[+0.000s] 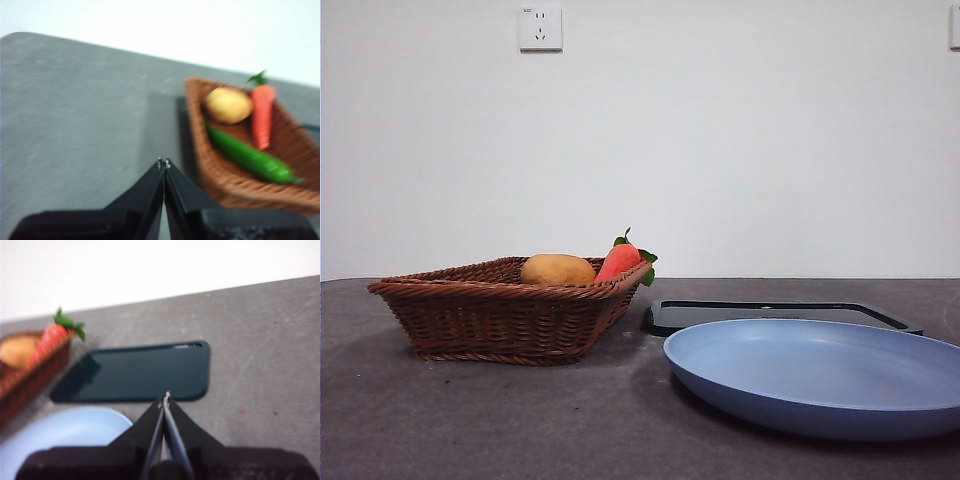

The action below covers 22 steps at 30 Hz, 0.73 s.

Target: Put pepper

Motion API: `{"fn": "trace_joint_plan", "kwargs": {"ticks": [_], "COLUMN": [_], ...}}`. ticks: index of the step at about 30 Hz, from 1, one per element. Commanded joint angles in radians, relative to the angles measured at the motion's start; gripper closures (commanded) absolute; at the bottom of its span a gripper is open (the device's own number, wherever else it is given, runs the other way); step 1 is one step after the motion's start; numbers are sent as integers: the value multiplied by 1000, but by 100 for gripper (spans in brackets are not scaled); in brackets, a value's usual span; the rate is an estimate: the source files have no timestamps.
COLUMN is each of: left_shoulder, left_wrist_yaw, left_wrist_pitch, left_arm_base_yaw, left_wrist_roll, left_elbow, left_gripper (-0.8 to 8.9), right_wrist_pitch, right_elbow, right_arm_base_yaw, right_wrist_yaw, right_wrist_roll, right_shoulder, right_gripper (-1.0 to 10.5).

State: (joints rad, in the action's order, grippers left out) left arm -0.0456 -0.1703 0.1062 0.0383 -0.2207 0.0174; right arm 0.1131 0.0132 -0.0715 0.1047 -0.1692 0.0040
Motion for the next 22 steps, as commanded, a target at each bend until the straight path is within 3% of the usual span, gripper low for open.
{"fn": "trace_joint_plan", "kwargs": {"ticks": [1,5,11,16,22], "left_shoulder": [2,-12,-122,-272,-447], "left_wrist_yaw": [-33,-49,-90,-203,-366], "left_wrist_pitch": [-29,4,91,137,249], "left_arm_base_yaw": [2,2,2,2,2], "left_wrist_roll": [-108,-126,-114,-64,56], "left_elbow": [5,65,217,354,520], "left_gripper": [807,807,807,807,807], "right_wrist_pitch": [-42,-45,-6,149,454], "right_elbow": [11,69,233,430,689], "right_arm_base_yaw": [-1,-1,-2,-2,-2], "right_wrist_yaw": [0,1,22,90,187], "right_wrist_roll": [-183,-235,-232,-158,-8], "right_shoulder": [-4,10,127,293,502], "right_gripper": [941,941,941,941,941]}}
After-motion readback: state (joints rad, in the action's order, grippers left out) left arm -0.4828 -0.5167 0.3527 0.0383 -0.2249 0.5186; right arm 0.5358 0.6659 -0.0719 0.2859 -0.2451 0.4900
